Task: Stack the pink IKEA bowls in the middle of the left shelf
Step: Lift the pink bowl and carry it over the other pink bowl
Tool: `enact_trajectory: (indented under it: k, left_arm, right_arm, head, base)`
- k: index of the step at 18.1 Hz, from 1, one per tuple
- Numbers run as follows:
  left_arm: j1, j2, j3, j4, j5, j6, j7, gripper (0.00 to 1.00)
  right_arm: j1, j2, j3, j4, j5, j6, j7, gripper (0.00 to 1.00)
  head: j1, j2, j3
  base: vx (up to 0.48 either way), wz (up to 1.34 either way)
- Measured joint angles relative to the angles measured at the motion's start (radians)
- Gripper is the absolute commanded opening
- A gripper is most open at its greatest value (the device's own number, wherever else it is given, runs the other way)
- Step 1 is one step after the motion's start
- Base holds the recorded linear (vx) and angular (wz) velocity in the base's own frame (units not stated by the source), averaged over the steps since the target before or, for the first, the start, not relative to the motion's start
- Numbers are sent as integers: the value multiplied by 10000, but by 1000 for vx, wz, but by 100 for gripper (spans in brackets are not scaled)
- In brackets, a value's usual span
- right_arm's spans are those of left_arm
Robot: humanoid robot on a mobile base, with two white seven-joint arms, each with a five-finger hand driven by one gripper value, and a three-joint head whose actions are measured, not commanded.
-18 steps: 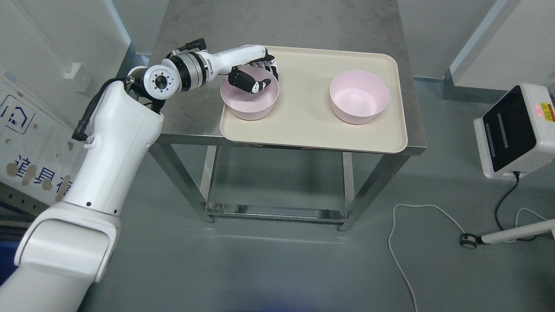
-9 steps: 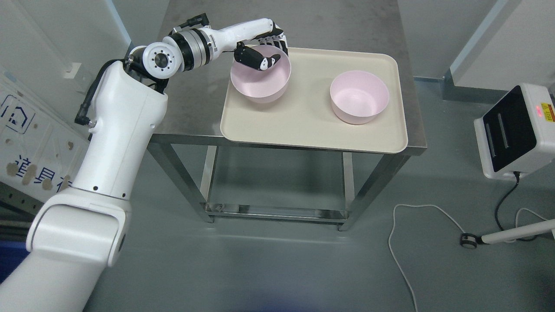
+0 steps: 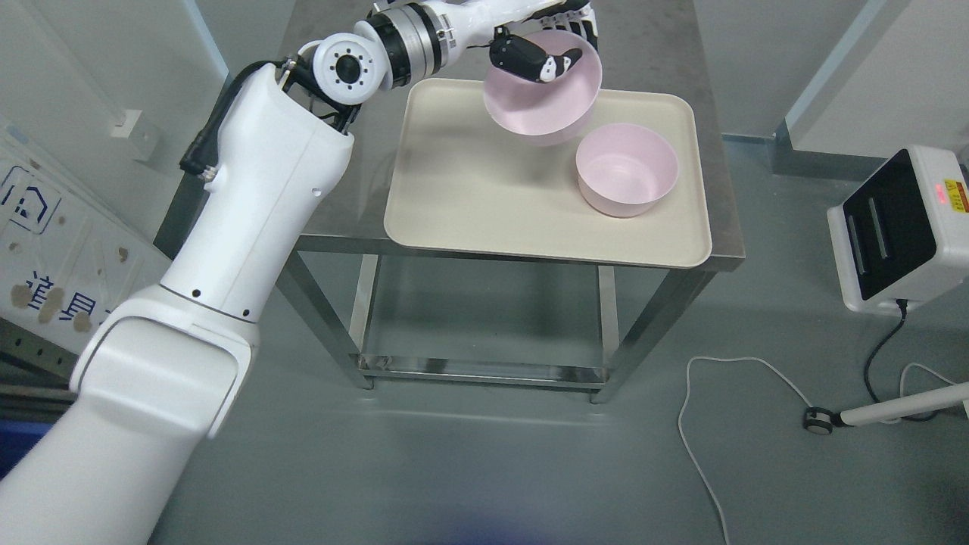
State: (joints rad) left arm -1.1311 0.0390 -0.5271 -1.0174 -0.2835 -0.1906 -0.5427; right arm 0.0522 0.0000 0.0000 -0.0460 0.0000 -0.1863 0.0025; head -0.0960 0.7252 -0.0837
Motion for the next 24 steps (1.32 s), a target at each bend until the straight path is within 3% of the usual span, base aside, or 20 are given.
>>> enact_trajectory:
  k: [3,10,22,23,24]
  left_arm:
    - [-261,-101,-1148,48,522,1,955,2]
    - [-522,-248,-3004,226,942,24,1546,5]
    - [-884,-344,-3796,878,430,151,2161,15]
    - [-895,-350,-3778,941,339,152,2161,30]
    - [-900,-355,-3753,1000,270,152,2162,59]
  right_arm:
    - [0,0,0,0,0,0,5,100]
    - [0,0,0,0,0,0,13,100]
    - [0,0,0,0,0,0,18,100]
    - [0,0,0,0,0,0,31,100]
    - [0,0,0,0,0,0,45,100]
  head:
    - [0,0,0]
    - [0,0,0]
    - [0,0,0]
    - [0,0,0]
    - [0,0,0]
  base:
    - [0,0]
    - [0,0]
    - [0,0]
    - [0,0]
    - [0,0]
